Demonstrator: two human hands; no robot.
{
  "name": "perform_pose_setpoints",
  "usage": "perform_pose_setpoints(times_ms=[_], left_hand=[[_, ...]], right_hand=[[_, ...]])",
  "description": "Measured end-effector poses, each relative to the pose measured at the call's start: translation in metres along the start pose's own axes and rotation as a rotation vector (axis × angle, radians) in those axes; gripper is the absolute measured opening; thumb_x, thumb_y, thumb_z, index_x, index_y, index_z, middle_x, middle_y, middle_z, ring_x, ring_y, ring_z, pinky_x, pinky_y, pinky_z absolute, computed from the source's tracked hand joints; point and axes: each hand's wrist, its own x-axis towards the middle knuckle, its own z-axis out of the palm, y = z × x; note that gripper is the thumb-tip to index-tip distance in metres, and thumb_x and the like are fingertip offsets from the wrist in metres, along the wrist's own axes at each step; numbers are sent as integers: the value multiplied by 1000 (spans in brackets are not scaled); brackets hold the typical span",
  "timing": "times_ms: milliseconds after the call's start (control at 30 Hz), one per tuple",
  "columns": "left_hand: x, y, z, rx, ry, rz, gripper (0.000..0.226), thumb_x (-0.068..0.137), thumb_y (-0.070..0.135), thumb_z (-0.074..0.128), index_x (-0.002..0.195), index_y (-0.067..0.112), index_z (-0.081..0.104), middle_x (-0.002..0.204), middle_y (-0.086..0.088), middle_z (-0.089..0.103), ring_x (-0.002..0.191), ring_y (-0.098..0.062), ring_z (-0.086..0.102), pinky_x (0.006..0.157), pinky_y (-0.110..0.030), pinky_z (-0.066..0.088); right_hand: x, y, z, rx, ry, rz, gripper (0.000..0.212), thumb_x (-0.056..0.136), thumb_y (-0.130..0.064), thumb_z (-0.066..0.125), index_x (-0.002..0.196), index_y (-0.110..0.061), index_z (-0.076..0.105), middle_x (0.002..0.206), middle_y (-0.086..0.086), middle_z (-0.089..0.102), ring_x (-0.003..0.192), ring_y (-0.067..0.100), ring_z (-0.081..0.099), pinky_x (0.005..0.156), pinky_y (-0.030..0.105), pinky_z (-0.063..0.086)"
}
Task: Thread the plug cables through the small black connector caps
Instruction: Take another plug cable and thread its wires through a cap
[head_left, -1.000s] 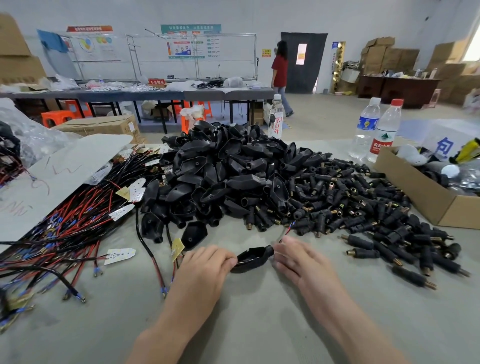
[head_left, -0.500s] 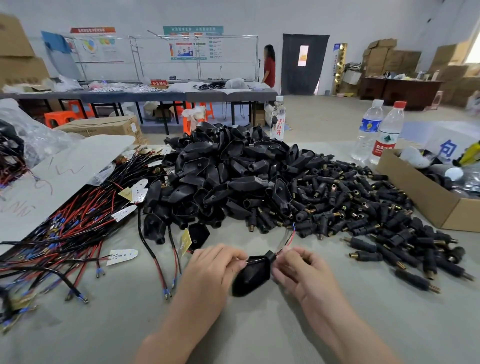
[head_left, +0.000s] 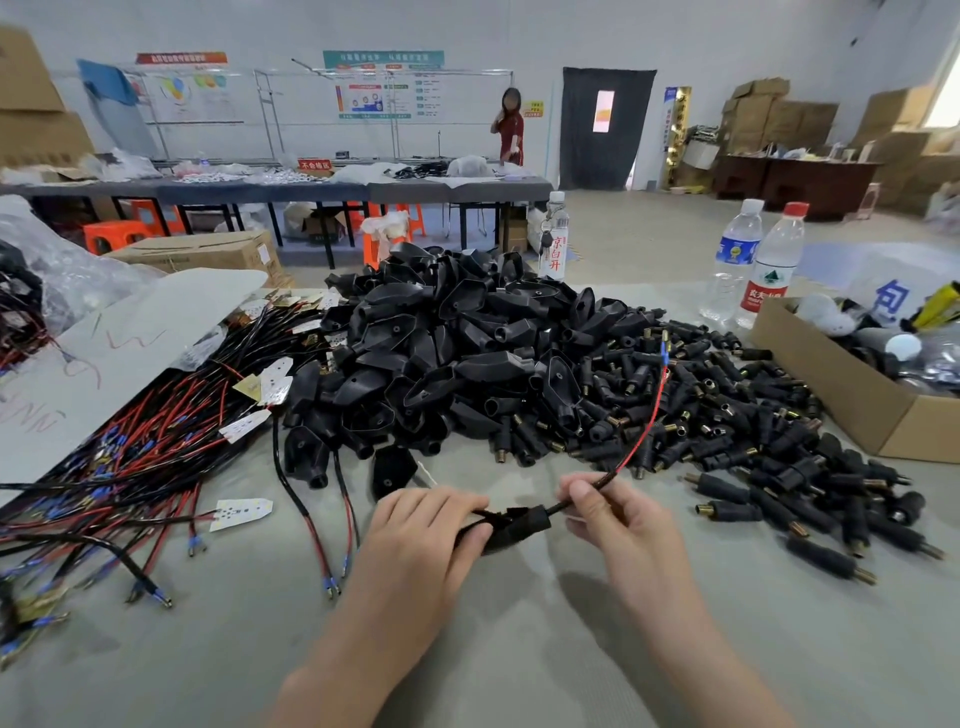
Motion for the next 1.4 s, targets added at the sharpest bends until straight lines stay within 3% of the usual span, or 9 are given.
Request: perform_pose_setpoints(times_ms=[167,367,533,700,800,900,1000,1200,1400], left_hand=[[-3,-4,-2,-30,-49,-56,33,97,42,44,115,27,67,117,17,63,112,-7,57,101,-26,36],[0,2,1,-13,-20,14,29,97,35,49,118,24,65,105,14,59,98,-13,57,88,-30,45],[1,5,-3,-83,30,-76,33,95,42,51,122,26,61,126,9,53,108,-9,52,90,-28,47],[-3,2,-1,-154,-164,-212,51,89,60,50,129,29,55,144,10,43,130,-9,45,104,-28,38],[-6,0,2,-175,-254,-182,41,93,55,55,129,38,48,136,26,43,123,5,42,100,-17,33],[-4,2,0,-193,-263,-155,30,95,47,58,123,38,51,117,28,54,110,4,48,97,-20,35],[-2,3,-2,-196,-246,-147,25,97,42,58,121,36,54,114,27,57,111,4,50,99,-22,35],[-2,9,0,-169,-324,-98,61,93,54,57,147,36,36,141,33,33,129,14,25,103,-2,12],[0,17,7,-74,-339,-69,72,92,67,45,153,36,22,137,27,42,123,5,34,103,-12,18]], right_hand=[[4,-9,-10,186,47,26,18,100,-13,53,99,-14,71,85,2,74,76,12,70,73,24,61],[4,-8,-15,201,108,30,21,104,-18,48,104,-18,68,91,3,75,80,12,71,73,26,62],[6,-7,-18,199,122,-6,22,105,-20,46,103,-20,68,94,2,76,84,12,71,79,30,62],[8,-7,-23,205,135,-36,23,104,-21,47,102,-25,70,95,3,75,88,17,72,79,33,62],[8,-8,-25,178,141,-73,28,104,-22,47,96,-33,72,95,3,75,87,15,73,75,31,62],[9,-11,-30,168,188,-106,27,105,-24,47,99,-33,72,95,4,75,88,15,72,72,29,62],[12,-12,-38,182,259,-107,26,105,-24,47,100,-33,71,93,1,75,88,16,72,70,29,62],[12,-11,-38,205,240,-73,22,104,-26,48,105,-27,70,94,3,75,88,17,72,69,29,62],[7,-9,-23,174,161,-77,22,103,-26,50,102,-28,72,95,5,75,90,19,72,75,36,63]])
